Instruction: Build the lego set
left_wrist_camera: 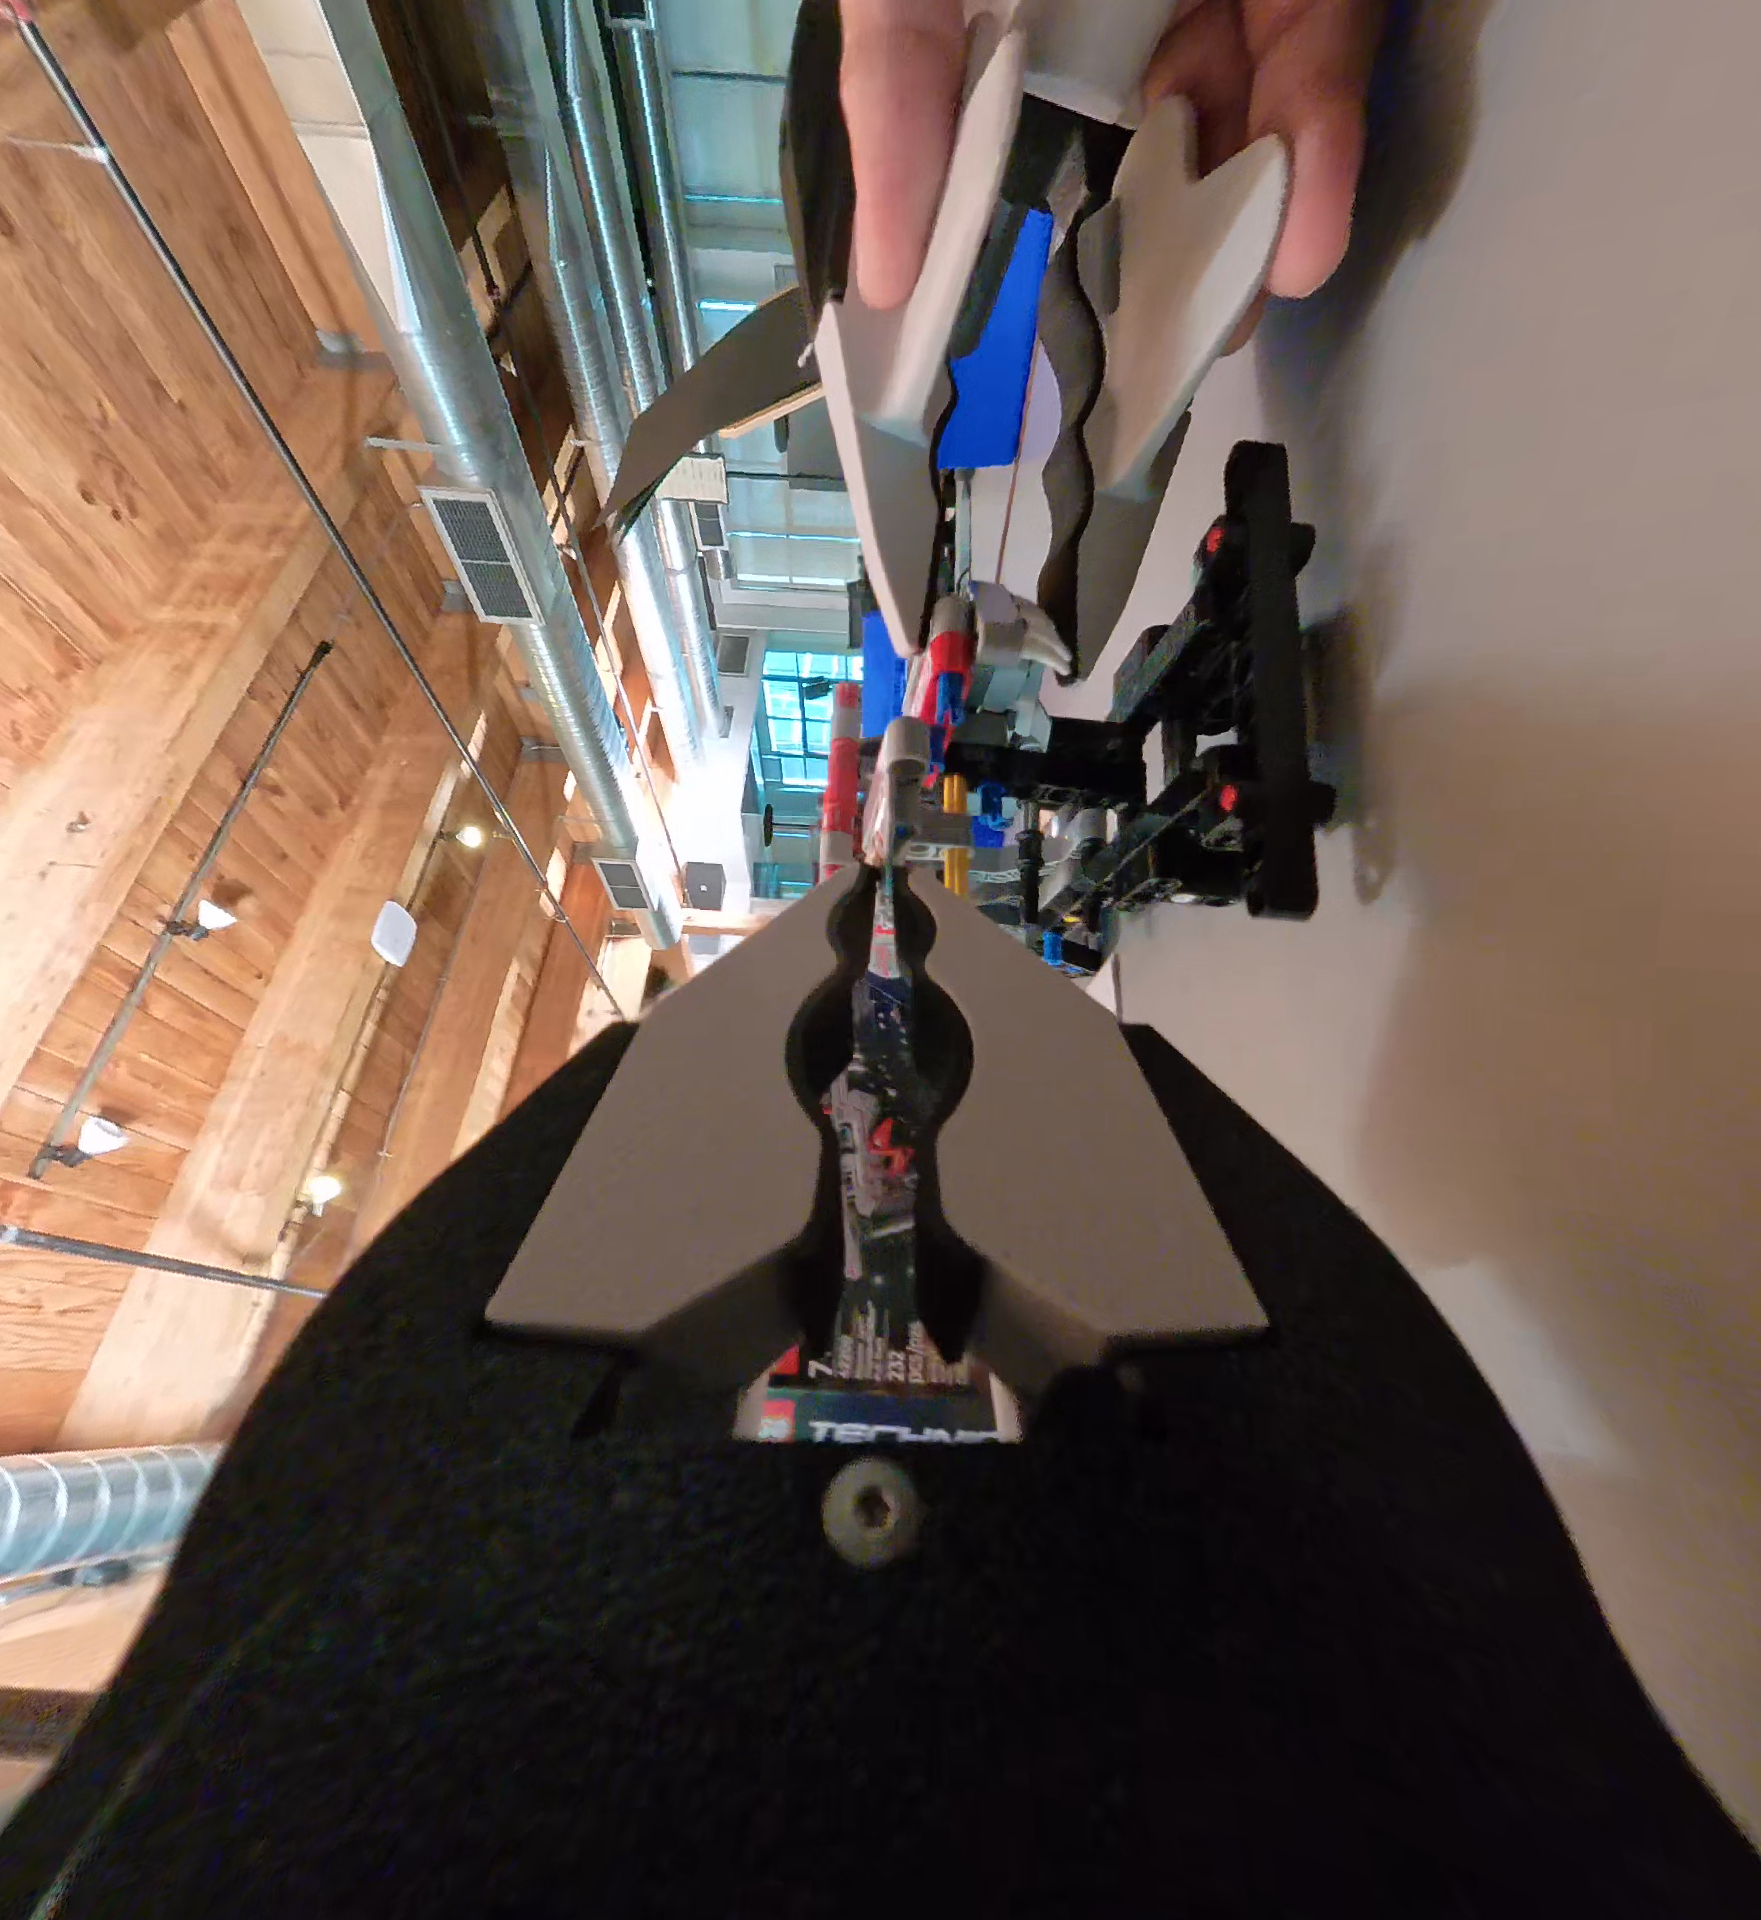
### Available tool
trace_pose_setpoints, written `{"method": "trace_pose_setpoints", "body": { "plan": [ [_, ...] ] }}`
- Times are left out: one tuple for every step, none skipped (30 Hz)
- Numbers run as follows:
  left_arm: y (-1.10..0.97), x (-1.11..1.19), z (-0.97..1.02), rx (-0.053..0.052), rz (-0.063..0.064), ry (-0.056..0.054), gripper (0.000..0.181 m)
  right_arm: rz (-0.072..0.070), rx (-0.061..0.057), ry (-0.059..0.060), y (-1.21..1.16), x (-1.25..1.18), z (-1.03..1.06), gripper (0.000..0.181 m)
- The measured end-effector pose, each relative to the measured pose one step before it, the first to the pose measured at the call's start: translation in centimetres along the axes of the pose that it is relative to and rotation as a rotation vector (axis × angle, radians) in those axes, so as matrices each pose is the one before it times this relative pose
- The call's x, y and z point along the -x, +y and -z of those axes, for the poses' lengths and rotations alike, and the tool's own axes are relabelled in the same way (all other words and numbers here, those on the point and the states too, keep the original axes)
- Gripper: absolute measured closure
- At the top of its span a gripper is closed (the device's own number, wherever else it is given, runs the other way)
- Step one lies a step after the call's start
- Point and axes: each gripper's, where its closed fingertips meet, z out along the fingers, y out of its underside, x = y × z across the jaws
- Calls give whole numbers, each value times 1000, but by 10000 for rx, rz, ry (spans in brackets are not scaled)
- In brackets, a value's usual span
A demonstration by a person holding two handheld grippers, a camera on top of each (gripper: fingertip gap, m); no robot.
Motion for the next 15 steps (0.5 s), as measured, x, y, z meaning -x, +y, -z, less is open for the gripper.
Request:
{"method": "trace_pose_setpoints", "body": {
  "plan": [
    [140, -26, 122, 45, 289, 14, 181, 8, 13, 7, 28, -3, -20, 154],
    [140, 18, 58, 90, 228, -13, 181, 20, 7, 12, 4, -1, -16, 154],
    [133, 38, 42, 117, -4, -35, 181, 1, -1, 4, -2, -6, -1, 154],
    [42, 23, 60, 44, -177, -43, 181, 19, -15, 15, -9, -10, 1, 154],
    [40, -23, 85, 21, -159, -30, 181, 26, -17, 16, -15, -6, 9, 154],
    [55, -33, 112, 0, -30, -6, 181, 2, 3, 0, 11, 11, 3, 154],
    [120, 18, 172, 25, 80, -9, 181, -9, -2, -7, -9, -6, 8, 155],
    [209, -10, 176, 39, 114, 12, 181, -11, 3, -7, 7, 9, 2, 154],
    [143, -27, 188, 4, 101, 18, 181, 18, 30, 5, 42, 0, -29, 154],
    [36, -31, 169, -15, 24, 11, 181, 21, 51, -1, 83, 18, -43, 154],
    [-2, -53, 142, -2, -37, 24, 181, 5, 19, -3, 27, 10, -17, 154],
    [1, -68, 120, 0, 36, 40, 181, -1, 11, -4, 7, 4, -3, 154],
    [53, -23, 105, -2, 149, 12, 181, 7, 33, -3, 51, 0, -27, 154],
    [111, 43, 84, 16, 190, -24, 181, 33, 34, 13, 60, 12, -45, 154],
    [90, 47, 54, -5, 181, -6, 181, 38, 16, 19, 32, 1, -28, 154]
  ]
}}
